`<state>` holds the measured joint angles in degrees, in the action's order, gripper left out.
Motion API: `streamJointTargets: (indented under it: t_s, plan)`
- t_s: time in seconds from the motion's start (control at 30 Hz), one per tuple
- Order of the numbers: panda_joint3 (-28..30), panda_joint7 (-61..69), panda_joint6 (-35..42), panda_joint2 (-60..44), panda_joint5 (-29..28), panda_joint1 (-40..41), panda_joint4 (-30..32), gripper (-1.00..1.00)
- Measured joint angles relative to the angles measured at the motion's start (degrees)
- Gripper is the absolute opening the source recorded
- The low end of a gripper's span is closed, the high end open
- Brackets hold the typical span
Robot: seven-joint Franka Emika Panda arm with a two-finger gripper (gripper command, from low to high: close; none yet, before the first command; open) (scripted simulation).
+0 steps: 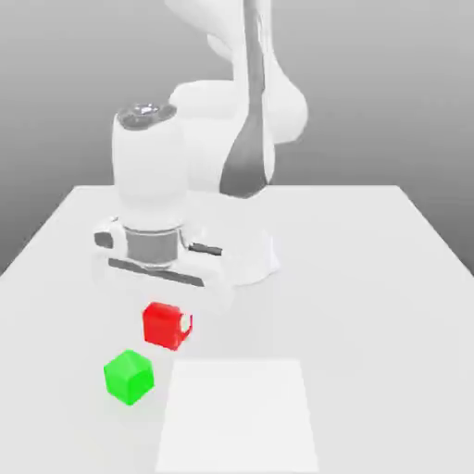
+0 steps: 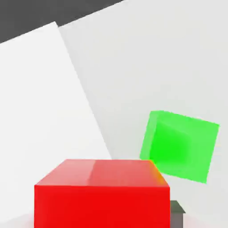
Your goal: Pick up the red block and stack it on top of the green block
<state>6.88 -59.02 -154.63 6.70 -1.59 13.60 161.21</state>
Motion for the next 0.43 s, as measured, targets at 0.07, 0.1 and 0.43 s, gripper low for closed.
streamJointTargets:
  t_s: [0.07, 0.1, 0.43]
  plan:
    - [0.91, -4.65, 1.23, -0.03, -0.26, 1.80, -1.24, -1.00]
    - [1.30, -6.17, 1.13, -0.60, -0.17, 2.32, -1.71, -1.00]
    - [0.45, -4.47, -9.79, -12.58, 4.49, 3.04, -2.67, 1.00]
